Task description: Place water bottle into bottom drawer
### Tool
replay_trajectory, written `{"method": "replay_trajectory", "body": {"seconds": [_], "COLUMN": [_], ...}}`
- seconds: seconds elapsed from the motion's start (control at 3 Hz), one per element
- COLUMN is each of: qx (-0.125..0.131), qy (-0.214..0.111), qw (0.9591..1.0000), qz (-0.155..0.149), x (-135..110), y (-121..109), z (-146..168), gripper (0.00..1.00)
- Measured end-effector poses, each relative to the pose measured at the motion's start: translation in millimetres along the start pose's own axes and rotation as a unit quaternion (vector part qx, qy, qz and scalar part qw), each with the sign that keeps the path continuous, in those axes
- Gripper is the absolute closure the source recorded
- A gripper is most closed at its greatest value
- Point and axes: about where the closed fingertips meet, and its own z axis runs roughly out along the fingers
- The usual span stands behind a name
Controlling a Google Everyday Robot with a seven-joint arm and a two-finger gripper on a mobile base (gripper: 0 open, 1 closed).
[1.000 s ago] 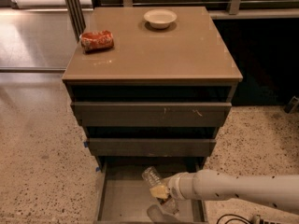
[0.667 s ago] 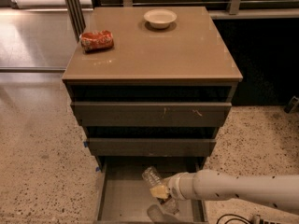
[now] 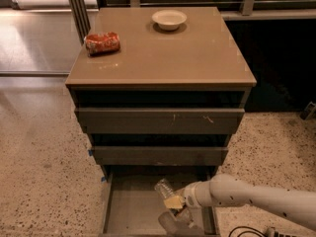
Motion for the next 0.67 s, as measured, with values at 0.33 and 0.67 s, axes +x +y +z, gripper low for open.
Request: {"method": "replay_trajectory", "body": {"seconds": [0.33, 0.67], "qx": [-0.021, -0.021], "qy": [0.023, 0.026], "qw": [0.9994, 0.9993], "qz": [0.017, 0.016], "x": [20.5, 20.9], "y": [-28.3, -28.5], "z": [22.9, 25.2], "gripper": [1.00, 1.00]}}
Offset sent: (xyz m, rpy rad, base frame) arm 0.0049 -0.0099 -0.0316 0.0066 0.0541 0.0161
